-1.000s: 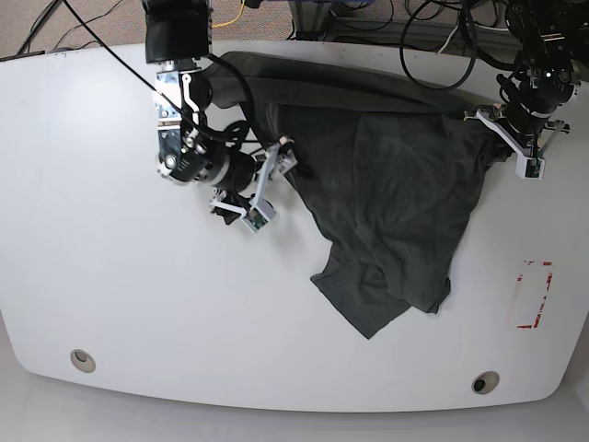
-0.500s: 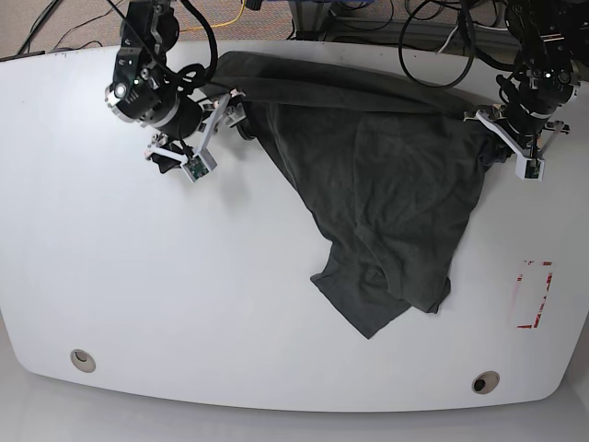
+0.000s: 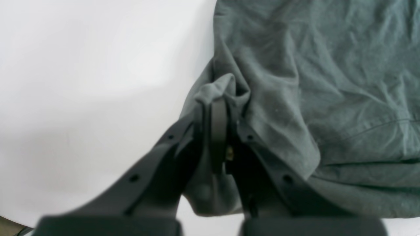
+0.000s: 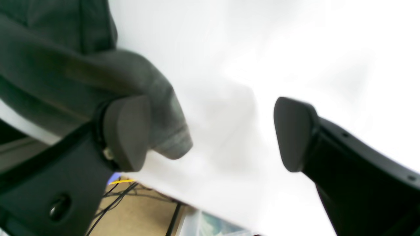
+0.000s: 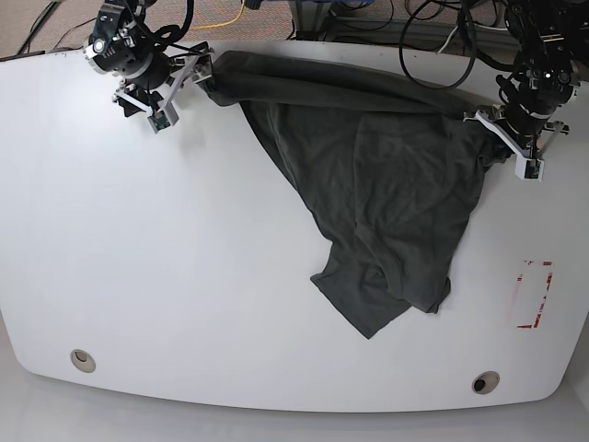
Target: Layout the t-shirt on the table in an organized manner, then fold the t-shirt properly
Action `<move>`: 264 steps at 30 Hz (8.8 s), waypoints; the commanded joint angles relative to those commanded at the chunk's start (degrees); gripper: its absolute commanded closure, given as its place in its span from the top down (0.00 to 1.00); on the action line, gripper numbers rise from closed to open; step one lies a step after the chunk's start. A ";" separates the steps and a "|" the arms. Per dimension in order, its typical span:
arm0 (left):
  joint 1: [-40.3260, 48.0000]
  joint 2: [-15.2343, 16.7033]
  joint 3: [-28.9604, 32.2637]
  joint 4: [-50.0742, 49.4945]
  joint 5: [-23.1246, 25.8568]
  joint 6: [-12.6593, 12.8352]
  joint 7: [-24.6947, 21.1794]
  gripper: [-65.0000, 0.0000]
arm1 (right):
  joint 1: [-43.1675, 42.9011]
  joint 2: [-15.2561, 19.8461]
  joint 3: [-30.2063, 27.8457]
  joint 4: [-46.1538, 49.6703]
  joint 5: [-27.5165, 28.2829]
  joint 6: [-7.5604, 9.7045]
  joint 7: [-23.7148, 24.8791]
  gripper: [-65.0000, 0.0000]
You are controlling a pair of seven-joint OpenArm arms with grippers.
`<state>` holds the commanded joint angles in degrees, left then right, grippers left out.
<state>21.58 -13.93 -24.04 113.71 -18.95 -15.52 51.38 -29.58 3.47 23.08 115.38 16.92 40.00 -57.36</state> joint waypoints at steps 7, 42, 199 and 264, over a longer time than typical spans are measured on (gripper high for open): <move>-0.70 0.00 0.00 0.00 0.00 0.00 0.00 0.00 | -1.14 -2.29 -0.09 -0.09 0.00 0.00 -0.26 0.86; -1.76 0.09 0.00 0.00 0.00 0.00 0.00 0.00 | -3.69 -0.70 -5.98 -0.09 0.00 0.00 -0.35 0.62; -32.53 11.78 33.85 -24.00 15.30 6.51 -2.20 0.71 | 0.79 14.68 -20.04 -2.99 17.93 0.00 0.09 0.00; -39.74 10.20 20.13 -5.36 14.68 5.98 -0.35 0.00 | 18.02 12.84 2.37 -3.08 17.85 0.00 -3.60 0.00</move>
<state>-18.15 -3.74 -3.91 108.35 -4.26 -9.54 51.03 -11.56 16.31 25.45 112.31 34.77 40.00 -60.97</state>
